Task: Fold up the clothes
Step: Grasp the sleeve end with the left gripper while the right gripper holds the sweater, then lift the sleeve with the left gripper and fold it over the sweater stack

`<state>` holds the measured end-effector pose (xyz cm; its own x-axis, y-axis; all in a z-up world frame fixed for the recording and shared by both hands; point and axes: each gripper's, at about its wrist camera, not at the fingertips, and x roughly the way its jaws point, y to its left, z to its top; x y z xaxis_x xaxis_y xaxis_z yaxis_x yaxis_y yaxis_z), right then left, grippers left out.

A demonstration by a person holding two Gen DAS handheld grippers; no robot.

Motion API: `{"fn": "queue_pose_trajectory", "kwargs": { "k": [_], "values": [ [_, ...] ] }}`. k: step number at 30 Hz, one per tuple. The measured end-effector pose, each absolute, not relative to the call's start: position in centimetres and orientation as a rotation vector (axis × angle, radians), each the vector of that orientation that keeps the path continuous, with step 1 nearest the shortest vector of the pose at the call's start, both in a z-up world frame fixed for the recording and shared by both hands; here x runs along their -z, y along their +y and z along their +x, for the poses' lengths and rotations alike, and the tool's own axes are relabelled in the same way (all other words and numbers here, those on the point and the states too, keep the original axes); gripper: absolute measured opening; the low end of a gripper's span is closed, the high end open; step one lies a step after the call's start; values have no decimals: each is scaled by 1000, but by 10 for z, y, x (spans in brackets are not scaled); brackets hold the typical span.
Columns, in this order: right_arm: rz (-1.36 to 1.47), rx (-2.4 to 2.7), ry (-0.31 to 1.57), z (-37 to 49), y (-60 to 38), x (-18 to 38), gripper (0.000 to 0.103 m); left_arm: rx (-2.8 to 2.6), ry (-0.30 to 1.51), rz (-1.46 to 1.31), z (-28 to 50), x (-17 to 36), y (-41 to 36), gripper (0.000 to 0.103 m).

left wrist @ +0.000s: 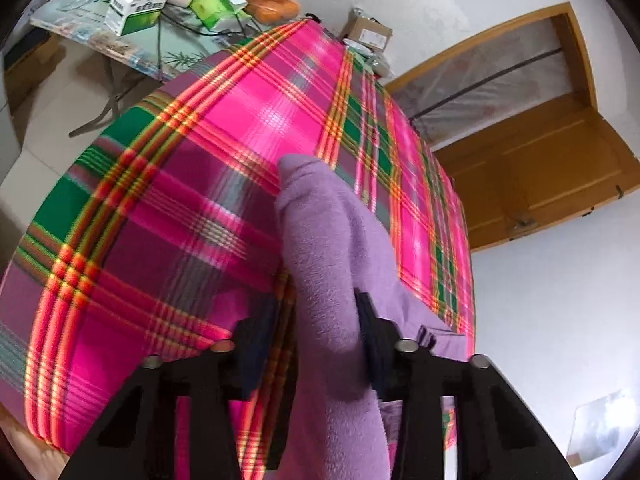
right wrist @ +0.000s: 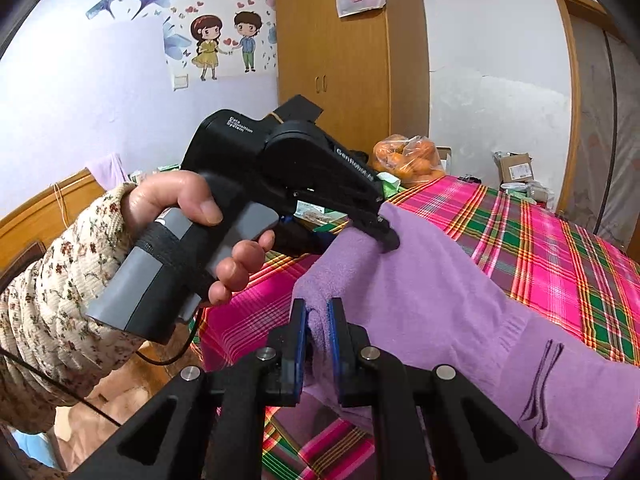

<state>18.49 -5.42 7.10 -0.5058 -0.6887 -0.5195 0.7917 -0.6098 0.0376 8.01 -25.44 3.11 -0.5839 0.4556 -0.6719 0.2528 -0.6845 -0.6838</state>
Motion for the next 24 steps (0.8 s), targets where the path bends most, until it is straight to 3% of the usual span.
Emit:
{"fn": "queue_pose_trajectory", "kwargs": {
  "k": [9, 24],
  "values": [
    [601, 2177, 202, 182, -31, -81, 11, -2441, -1135, -1324, 81, -53, -239, 21],
    [516, 2287, 60, 188, 40, -111, 9, -2476, -980, -1186, 77, -108, -176, 21]
  ]
}}
